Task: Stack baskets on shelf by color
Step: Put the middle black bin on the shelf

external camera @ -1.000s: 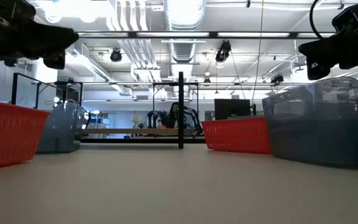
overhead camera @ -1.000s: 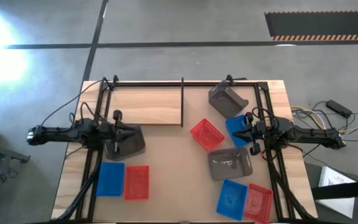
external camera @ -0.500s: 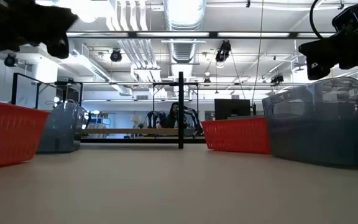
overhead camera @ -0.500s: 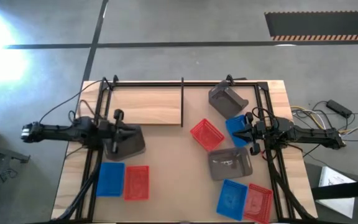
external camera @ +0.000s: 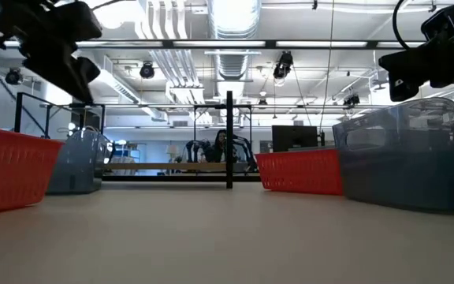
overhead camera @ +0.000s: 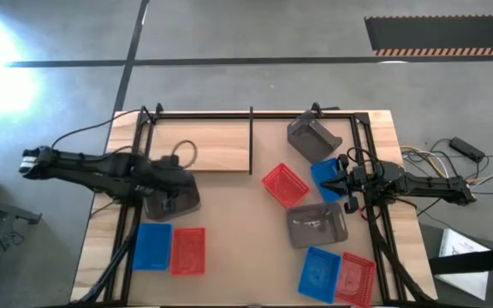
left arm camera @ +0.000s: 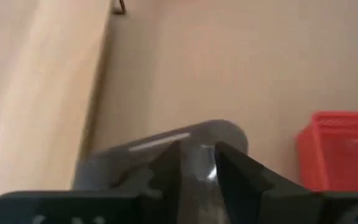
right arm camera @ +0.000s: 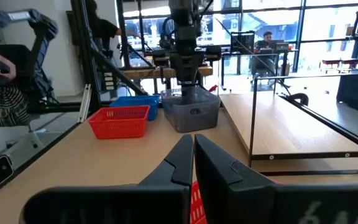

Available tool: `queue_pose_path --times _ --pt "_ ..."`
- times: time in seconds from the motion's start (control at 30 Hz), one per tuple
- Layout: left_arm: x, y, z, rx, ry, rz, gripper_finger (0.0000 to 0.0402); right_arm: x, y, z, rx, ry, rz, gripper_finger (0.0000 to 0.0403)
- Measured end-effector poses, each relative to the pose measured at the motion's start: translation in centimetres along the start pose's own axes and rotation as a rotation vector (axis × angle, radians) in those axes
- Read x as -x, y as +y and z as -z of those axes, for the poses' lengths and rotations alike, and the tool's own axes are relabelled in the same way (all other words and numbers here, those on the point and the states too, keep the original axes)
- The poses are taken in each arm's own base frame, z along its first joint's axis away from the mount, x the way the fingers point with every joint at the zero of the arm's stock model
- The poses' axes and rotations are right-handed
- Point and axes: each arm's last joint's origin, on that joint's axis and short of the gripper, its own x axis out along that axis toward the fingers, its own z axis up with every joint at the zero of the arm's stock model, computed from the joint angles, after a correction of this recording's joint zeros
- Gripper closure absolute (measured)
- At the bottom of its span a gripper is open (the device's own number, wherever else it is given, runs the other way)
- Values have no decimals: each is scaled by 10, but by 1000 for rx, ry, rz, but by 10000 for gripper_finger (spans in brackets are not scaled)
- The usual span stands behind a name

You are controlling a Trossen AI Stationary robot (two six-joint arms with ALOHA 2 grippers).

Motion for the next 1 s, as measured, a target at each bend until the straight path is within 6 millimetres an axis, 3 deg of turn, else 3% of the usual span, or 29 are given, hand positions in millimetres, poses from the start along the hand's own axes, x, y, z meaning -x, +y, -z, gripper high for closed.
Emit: queue_pose_path --times 0.17,0.33,0.47,0.7,0.83,1.0 --pt "-9 -13 -14 83 251 46 264 0 0 0 0 -1 0 394" --pt "-26 -20 -10 262 495 -34 209 0 0 0 0 1 0 394" --pt "-49 -25 -7 369 569 -32 198 0 0 0 0 0 0 394" --pt "-88 -31 -6 367 571 -48 244 0 0 0 0 0 0 394" --pt "-109 -33 -9 366 560 -74 297 0 0 0 0 0 0 394" --pt "-131 -37 -29 415 463 -32 378 0 0 0 0 0 0 394"
